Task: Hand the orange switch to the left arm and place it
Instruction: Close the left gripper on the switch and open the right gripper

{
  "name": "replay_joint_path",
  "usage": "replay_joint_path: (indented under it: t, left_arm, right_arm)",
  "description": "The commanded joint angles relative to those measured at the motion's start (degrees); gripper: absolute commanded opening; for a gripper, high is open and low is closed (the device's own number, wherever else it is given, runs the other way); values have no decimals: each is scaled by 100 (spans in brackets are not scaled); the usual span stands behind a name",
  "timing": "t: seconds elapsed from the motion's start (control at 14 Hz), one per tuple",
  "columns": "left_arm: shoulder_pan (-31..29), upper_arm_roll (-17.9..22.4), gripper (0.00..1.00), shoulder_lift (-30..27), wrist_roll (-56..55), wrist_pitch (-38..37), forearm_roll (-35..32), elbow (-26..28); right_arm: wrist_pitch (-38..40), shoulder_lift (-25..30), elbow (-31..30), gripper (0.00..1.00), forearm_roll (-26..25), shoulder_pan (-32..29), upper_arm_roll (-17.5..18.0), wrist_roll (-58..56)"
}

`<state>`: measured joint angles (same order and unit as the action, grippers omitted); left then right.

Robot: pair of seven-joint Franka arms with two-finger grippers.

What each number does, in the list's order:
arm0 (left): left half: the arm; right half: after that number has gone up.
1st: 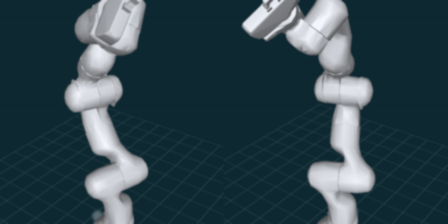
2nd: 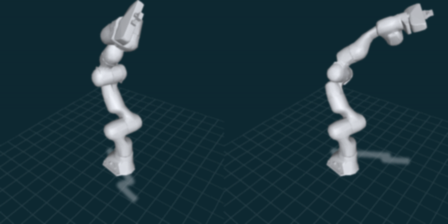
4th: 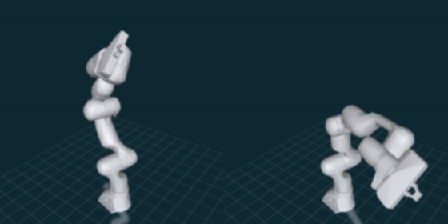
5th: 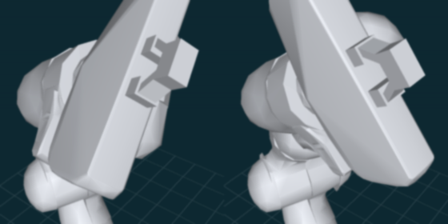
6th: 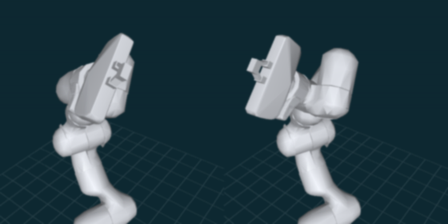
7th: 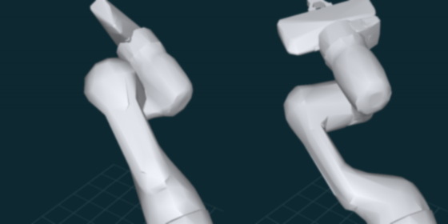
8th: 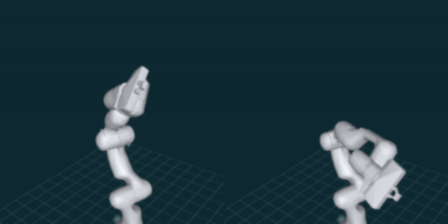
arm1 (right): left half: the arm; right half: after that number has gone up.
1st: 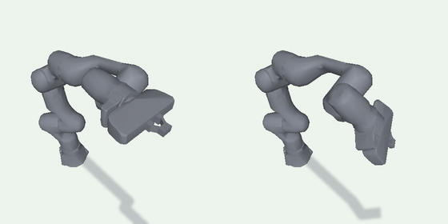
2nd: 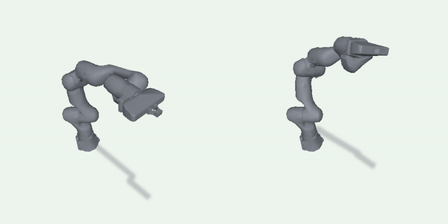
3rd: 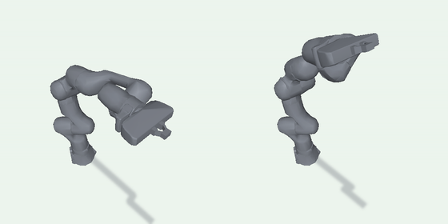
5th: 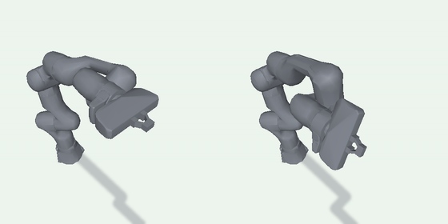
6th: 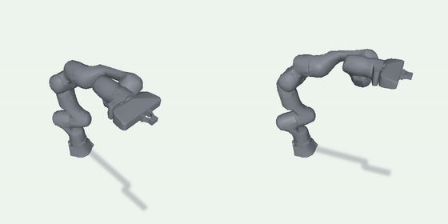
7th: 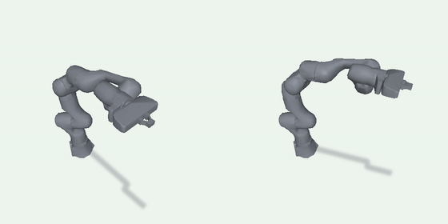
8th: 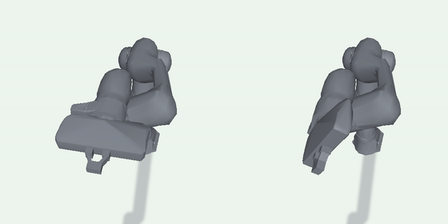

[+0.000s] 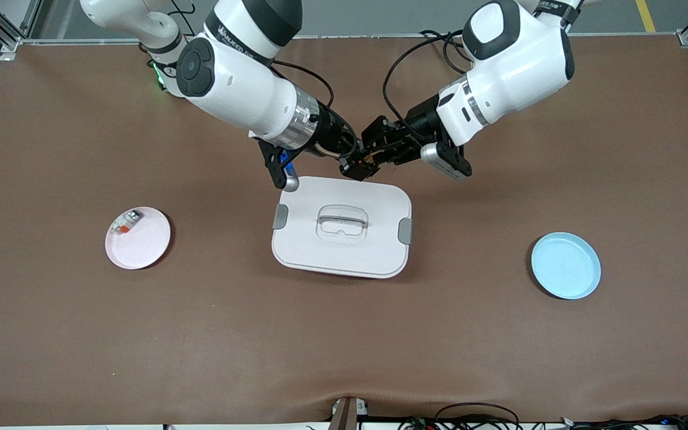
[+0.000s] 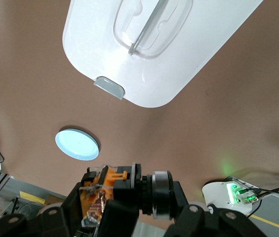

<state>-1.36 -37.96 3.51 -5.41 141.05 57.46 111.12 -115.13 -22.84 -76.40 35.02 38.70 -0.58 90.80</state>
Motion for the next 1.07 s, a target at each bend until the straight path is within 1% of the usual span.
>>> replay_joint_path:
  t: [0.0, 0.07, 0.43, 0.5, 0.57, 0.64, 0.71, 0.78, 0.85, 1.0]
  left_arm:
    - [-22, -54, 9, 27, 155, 98, 160, -38]
    - [-22, -54, 0, 27, 146, 98, 160, -38]
    - [-48, -45, 0, 36, 111, 98, 142, -73]
    - [-48, -45, 0, 36, 119, 98, 108, -73]
    - [-66, -36, 0, 36, 120, 89, 55, -73]
    - [-74, -19, 0, 28, 120, 89, -41, -73]
    - [-109, -19, 0, 19, 111, 80, -251, -73]
    - [-179, -19, 0, 1, 93, 63, -549, -65]
    - [-241, -19, 0, -16, 58, 45, -822, -65]
    - [-443, -19, 0, -25, 67, 19, -1122, -73]
  right_arm:
    - [52, -90, 178, 16, 110, 41, -39, 96]
    - [52, -90, 178, 16, 110, 32, -39, 104]
    - [79, -81, 178, 18, 110, 32, -39, 104]
    - [87, -81, 178, 20, 110, 32, -39, 96]
    - [96, -81, 178, 24, 110, 23, -39, 96]
    - [105, -81, 178, 30, 110, 15, -39, 96]
    - [105, -72, 178, 51, 110, 15, -39, 96]
    - [114, -72, 178, 78, 119, 6, -39, 96]
    - [114, -72, 178, 100, 110, -3, -39, 96]
    - [114, -72, 178, 100, 101, -12, -39, 61]
